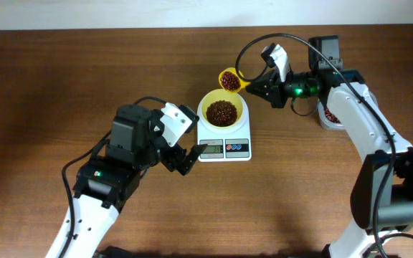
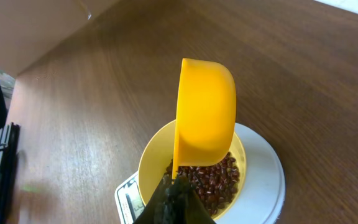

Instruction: Scoop item into bowl and weigh 50g on scale

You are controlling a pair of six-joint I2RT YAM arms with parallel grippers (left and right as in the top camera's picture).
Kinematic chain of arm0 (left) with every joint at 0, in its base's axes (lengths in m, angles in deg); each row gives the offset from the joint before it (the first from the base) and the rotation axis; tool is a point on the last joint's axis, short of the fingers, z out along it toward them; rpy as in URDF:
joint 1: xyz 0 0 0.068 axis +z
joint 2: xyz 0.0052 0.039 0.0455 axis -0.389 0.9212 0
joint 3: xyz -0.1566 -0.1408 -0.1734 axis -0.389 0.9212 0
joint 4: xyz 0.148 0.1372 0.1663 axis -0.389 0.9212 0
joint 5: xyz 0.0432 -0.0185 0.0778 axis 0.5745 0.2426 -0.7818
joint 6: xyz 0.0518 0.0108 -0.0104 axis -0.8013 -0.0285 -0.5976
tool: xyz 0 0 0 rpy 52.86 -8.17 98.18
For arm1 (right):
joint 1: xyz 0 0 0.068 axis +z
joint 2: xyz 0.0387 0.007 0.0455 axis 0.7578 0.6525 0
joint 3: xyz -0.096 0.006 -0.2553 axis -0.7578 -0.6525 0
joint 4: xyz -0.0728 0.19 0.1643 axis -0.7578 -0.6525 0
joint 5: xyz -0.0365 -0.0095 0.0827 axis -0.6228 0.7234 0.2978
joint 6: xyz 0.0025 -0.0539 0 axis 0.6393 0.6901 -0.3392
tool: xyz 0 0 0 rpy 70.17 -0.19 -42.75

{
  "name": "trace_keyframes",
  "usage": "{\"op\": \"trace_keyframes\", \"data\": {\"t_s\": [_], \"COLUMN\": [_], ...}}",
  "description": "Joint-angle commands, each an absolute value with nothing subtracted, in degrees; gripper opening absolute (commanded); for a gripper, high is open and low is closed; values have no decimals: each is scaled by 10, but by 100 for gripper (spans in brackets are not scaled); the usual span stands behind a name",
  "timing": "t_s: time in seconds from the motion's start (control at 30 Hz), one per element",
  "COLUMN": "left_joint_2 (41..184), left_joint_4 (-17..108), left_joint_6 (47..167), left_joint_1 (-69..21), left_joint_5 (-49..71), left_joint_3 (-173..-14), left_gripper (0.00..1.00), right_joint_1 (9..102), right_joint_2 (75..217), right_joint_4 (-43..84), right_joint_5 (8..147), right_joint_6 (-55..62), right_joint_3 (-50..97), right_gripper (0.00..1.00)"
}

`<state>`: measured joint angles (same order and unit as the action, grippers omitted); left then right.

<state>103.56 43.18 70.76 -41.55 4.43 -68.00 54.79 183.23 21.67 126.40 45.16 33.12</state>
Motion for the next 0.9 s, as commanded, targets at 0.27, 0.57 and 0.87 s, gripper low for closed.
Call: {"op": "trace_keyframes", "data": {"t_s": [0.27, 0.57, 0.87], "left_joint_2": [1037, 1037, 1037], "left_joint_4": [431, 431, 431], "left_joint_6": [715, 715, 715], "left_joint_1": [-412, -412, -412], "left_joint_5": [47, 47, 47], "left_joint_3": [-677, -677, -677], "left_gripper": [99, 99, 99], "right_joint_1": [554, 554, 554], "right_joint_2": [1834, 1834, 1834], "right_joint_4": [218, 218, 218], "right_joint_5": [1264, 1263, 1263], "right_joint_6": [515, 575, 590], "right_joint_3": [338, 338, 338], "right_gripper": [4, 4, 4]}}
